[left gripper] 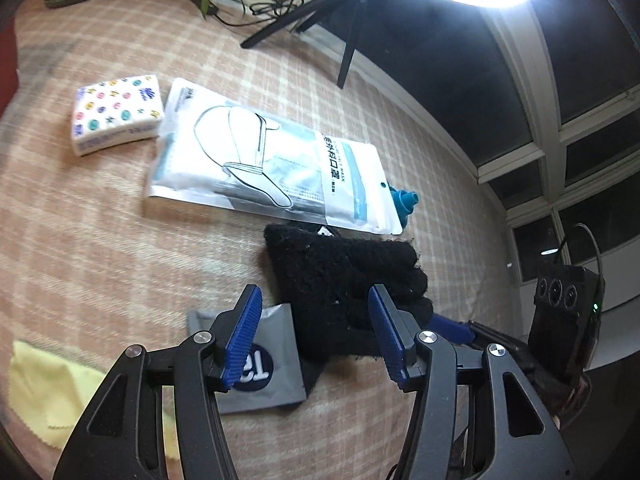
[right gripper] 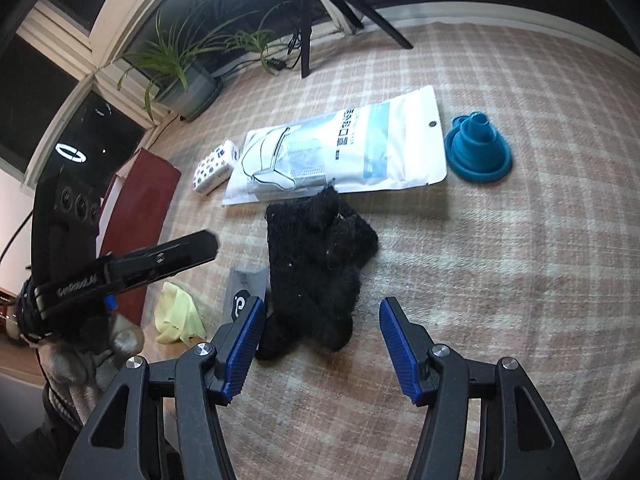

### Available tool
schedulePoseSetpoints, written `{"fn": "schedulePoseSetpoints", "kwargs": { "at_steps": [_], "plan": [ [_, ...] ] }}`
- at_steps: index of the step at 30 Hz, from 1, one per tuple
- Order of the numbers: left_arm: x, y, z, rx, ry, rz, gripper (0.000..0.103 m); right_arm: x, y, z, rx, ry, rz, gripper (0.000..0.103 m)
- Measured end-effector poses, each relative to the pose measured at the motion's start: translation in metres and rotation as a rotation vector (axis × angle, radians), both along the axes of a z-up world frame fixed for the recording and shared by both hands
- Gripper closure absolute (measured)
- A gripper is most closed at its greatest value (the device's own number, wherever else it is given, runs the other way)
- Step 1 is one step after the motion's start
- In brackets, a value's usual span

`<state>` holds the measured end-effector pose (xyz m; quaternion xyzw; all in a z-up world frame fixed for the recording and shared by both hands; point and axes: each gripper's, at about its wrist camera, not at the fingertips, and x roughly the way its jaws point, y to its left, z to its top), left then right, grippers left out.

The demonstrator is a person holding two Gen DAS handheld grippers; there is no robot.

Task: Organize soft objects
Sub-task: 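Lower both grippers onto the black knit glove and close on it, then lift the black glove and carry it over the white box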

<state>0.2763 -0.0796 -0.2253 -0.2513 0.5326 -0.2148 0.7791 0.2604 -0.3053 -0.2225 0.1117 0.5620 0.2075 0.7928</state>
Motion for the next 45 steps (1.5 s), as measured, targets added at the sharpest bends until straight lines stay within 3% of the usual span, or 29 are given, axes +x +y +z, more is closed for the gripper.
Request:
{"fn": "schedulePoseSetpoints", "kwargs": {
  "at_steps": [18, 30, 32, 36, 38, 40, 45],
  "plan": [
    [0.03, -0.021, -0.033, 0.031, 0.078, 0.025, 0.049, 0.014, 0.016, -0.029, 0.03, 0.036, 0.049, 0.047],
    [0.027, -0.037, -0.033, 0.032, 0.06, -0.001, 0.049, 0.017, 0.022, -0.042, 0.05, 0.054, 0.073, 0.049],
    [0.027, -0.039, -0.033, 0.038, 0.054, -0.004, 0.05, 0.016, 0.024, -0.043, 0.047, 0.053, 0.081, 0.058],
    [0.027, -0.038, -0.033, 0.051, 0.05, -0.004, 0.062, 0.017, 0.027, -0.048, 0.034, 0.06, 0.082, 0.071],
    [0.028, -0.04, -0.032, 0.049, 0.045, -0.003, 0.068, 0.017, 0.024, -0.049, 0.041, 0.063, 0.076, 0.083],
    [0.027, -0.04, -0.031, 0.039, 0.038, -0.003, 0.075, 0.017, 0.022, -0.049, 0.043, 0.06, 0.067, 0.088],
    [0.022, -0.041, -0.025, 0.013, 0.019, -0.006, 0.081, 0.013, 0.015, -0.043, 0.045, 0.038, 0.058, 0.093]
  ]
}}
